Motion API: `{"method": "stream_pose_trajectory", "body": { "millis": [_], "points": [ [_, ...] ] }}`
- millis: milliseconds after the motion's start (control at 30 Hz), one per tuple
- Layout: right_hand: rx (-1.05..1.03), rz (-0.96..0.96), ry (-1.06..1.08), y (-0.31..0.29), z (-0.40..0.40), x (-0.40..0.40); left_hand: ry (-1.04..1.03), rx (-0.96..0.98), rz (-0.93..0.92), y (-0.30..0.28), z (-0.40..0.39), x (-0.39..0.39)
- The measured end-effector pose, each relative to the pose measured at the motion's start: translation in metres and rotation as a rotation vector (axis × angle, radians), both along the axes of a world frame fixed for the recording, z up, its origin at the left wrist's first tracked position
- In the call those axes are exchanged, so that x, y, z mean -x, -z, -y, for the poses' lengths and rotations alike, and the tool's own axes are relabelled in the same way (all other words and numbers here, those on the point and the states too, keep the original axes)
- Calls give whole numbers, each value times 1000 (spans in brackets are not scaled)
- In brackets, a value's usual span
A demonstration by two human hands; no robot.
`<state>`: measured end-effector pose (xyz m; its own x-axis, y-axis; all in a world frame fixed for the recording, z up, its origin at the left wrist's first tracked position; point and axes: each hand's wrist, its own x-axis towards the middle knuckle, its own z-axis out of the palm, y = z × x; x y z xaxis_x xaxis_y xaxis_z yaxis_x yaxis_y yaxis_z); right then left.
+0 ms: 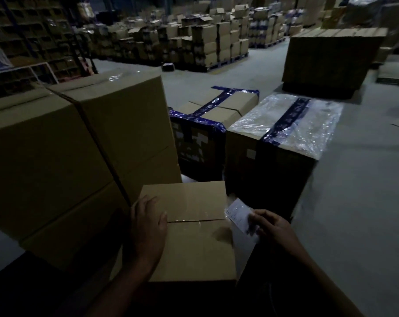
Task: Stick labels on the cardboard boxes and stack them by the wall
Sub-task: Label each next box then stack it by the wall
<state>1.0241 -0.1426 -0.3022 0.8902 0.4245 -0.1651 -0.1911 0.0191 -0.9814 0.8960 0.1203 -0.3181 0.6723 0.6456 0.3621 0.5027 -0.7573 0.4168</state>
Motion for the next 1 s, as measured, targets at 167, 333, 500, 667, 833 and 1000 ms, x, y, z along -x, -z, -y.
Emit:
{"method": "stream_pose_trajectory", "body": {
  "millis": [167, 333, 500, 667, 833, 1000],
  "points": [
    [58, -210, 253, 40, 55, 18, 388, 112, 144, -14, 83, -24],
    [86, -434, 481, 76, 107, 44, 849, 106, 104, -11, 177, -52],
    [87, -685, 665, 111, 146, 57, 1038, 248, -182, 36, 237, -62],
    [127, -799, 780, 142, 170, 63, 955, 356, -453, 96, 252, -63],
    [197, -881, 815, 178, 182, 61, 910, 414, -561, 119, 264, -67],
    [211, -912, 774, 190, 182, 43, 889, 448, -553, 118, 273, -79]
  ]
}}
